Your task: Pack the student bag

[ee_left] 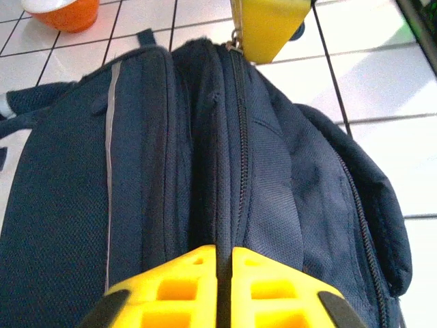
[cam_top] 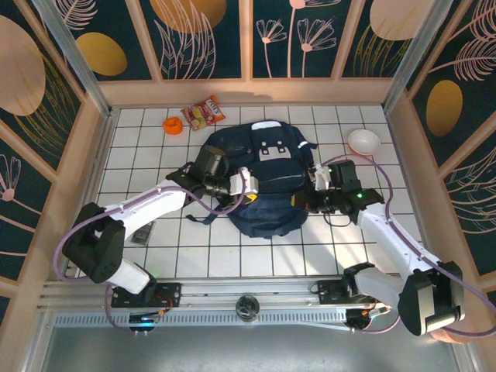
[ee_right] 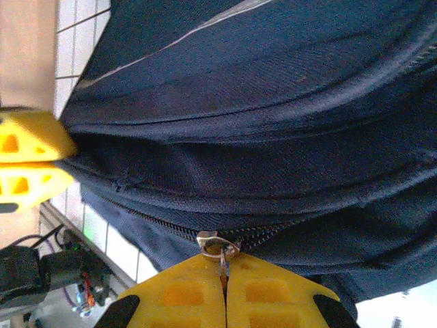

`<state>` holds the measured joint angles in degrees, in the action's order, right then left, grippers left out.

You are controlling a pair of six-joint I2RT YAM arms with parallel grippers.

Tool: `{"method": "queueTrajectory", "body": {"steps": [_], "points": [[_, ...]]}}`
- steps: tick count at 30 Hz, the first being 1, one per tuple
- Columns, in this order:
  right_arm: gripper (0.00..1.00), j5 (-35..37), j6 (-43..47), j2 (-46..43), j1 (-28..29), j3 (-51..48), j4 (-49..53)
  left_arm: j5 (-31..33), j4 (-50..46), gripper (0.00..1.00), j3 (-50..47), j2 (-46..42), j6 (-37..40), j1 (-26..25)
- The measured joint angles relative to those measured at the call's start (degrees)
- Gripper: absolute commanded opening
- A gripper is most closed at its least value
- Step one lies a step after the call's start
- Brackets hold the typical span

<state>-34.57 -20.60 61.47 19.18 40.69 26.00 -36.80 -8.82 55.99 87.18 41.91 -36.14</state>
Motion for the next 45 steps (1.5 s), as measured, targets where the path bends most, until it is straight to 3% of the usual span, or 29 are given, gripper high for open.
{"method": "queueTrajectory", "body": {"steps": [2, 4, 6, 9, 12, 15, 17, 19, 23, 31, 37, 45], "points": [[0.0, 0.2, -1.0, -0.5, 2.1, -0.6, -0.9, 0.2, -1.9, 0.53, -0.4, -0.5, 0.6, 0.7], [0.0, 0.5, -2.3, -1.0, 3.8, -0.8, -1.6, -0.4, -3.7, 0.71, 0.1, -0.5, 0.5, 1.0], [0.0, 0.7, -2.8, -1.4, 4.5, -0.8, -2.2, -0.1, -4.5, 0.78, 1.1, -0.5, -1.0, 0.2], [0.0, 0.7, -3.3, -1.4, 4.6, -0.8, -2.3, 3.4, -4.1, 0.8, 2.9, -0.4, -2.8, -4.2], [0.0, 0.7, -3.6, -1.4, 4.7, -0.8, -2.3, 5.6, -2.3, 0.71, 5.0, 1.2, -4.4, -8.9], [0.0, 0.7, -3.6, -1.4, 4.8, -0.8, -2.3, 7.5, -0.2, 0.64, 6.8, 4.5, -6.2, -10.4], [0.0, 0.9, -3.5, -1.4, 4.8, -0.8, -2.3, 8.5, 0.5, 0.51, 7.5, 6.6, -6.7, -10.4], [0.0, 1.5, -3.4, -1.4, 4.6, -0.8, -2.1, 9.9, 1.4, 0.3, 7.6, 7.7, -6.5, -10.4], [0.0, 0.8, -1.8, -1.4, 0.9, -0.8, -1.8, 11.4, 3.1, 0.09, 6.9, 7.4, -5.9, -10.8], [0.0, -5.9, 2.4, 0.6, -14.4, -2.5, -1.0, 8.7, 9.5, 0.01, -2.0, -0.3, -5.7, -8.0], [0.0, -11.2, 3.6, 6.3, -17.5, -2.5, -3.8, 4.9, 10.7, 0.0, -3.9, -2.0, -4.5, -6.8], [0.0, -12.0, 3.8, 14.7, -17.9, 1.1, -6.6, 3.6, 9.7, 0.0, -3.9, -2.0, -1.5, -5.7]]}}
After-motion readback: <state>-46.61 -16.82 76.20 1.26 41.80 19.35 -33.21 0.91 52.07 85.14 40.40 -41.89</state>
